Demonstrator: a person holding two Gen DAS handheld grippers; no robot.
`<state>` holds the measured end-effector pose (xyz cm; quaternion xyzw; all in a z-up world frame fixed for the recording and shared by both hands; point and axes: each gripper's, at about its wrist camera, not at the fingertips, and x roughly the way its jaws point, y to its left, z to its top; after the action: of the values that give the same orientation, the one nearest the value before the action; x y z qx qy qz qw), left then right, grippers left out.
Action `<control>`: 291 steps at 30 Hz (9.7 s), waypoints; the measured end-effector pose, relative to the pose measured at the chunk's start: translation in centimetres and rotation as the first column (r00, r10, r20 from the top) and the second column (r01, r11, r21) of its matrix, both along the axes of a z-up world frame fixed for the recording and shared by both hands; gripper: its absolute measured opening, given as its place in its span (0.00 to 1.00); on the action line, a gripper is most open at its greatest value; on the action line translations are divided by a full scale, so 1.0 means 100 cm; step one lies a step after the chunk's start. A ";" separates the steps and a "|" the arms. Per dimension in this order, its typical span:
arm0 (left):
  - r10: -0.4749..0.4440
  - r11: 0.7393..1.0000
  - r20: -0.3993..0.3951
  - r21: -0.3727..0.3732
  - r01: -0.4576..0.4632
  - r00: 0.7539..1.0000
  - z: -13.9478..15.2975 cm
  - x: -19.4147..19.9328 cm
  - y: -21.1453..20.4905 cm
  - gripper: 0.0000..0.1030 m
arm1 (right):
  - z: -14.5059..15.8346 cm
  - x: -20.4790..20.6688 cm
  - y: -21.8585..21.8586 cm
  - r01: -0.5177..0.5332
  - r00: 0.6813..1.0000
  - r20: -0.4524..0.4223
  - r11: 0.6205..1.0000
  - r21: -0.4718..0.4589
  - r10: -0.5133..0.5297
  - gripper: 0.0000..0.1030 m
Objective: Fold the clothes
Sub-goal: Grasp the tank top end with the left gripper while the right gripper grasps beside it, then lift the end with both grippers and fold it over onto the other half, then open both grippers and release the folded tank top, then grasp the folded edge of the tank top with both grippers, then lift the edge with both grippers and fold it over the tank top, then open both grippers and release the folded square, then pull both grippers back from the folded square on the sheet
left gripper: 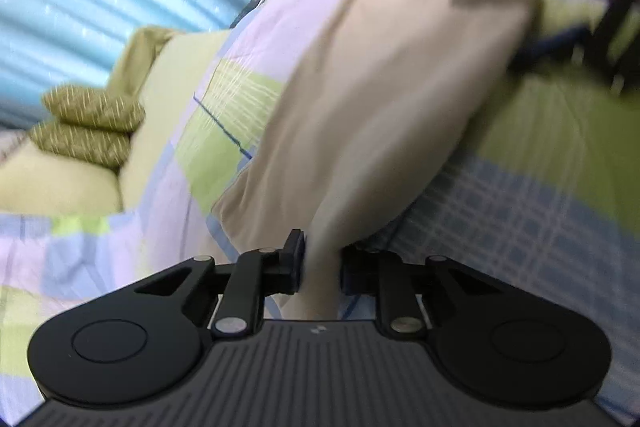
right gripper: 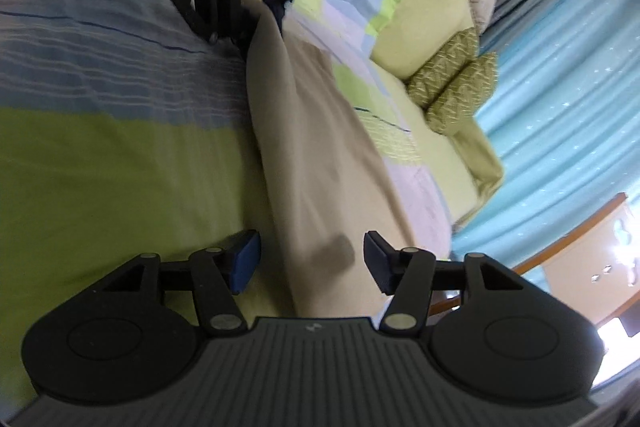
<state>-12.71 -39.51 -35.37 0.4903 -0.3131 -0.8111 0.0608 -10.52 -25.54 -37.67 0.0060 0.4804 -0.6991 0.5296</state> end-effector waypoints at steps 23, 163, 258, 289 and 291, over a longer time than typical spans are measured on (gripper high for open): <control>0.276 0.949 -0.027 -0.149 -0.277 0.961 0.036 0.026 0.012 0.10 | 0.074 -0.065 -0.038 -0.384 0.921 -0.027 0.918 0.095 0.388 0.06; 0.892 -0.358 -0.004 0.605 -0.711 -0.453 0.038 0.114 0.053 0.11 | 0.043 -0.062 -0.197 -0.776 0.417 0.812 0.625 0.084 0.408 0.00; 0.629 -0.744 0.273 0.482 -0.463 -0.727 0.124 -0.020 0.205 0.75 | 0.094 -0.221 -0.033 -0.449 0.729 0.676 0.819 0.358 0.104 0.87; 0.571 -0.770 0.212 0.474 -0.427 -0.793 0.138 0.040 0.250 0.75 | 0.124 -0.142 0.020 -0.568 0.721 0.646 0.747 0.346 0.249 0.91; 0.570 -0.771 0.216 0.474 -0.425 -0.793 0.136 0.041 0.250 0.75 | 0.122 -0.138 0.019 -0.571 0.724 0.641 0.744 0.346 0.257 0.91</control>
<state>-8.57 -14.47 -21.73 0.2659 0.5245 -0.3180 0.7437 -24.36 -23.60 -25.45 0.2393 0.4641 -0.3654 0.7706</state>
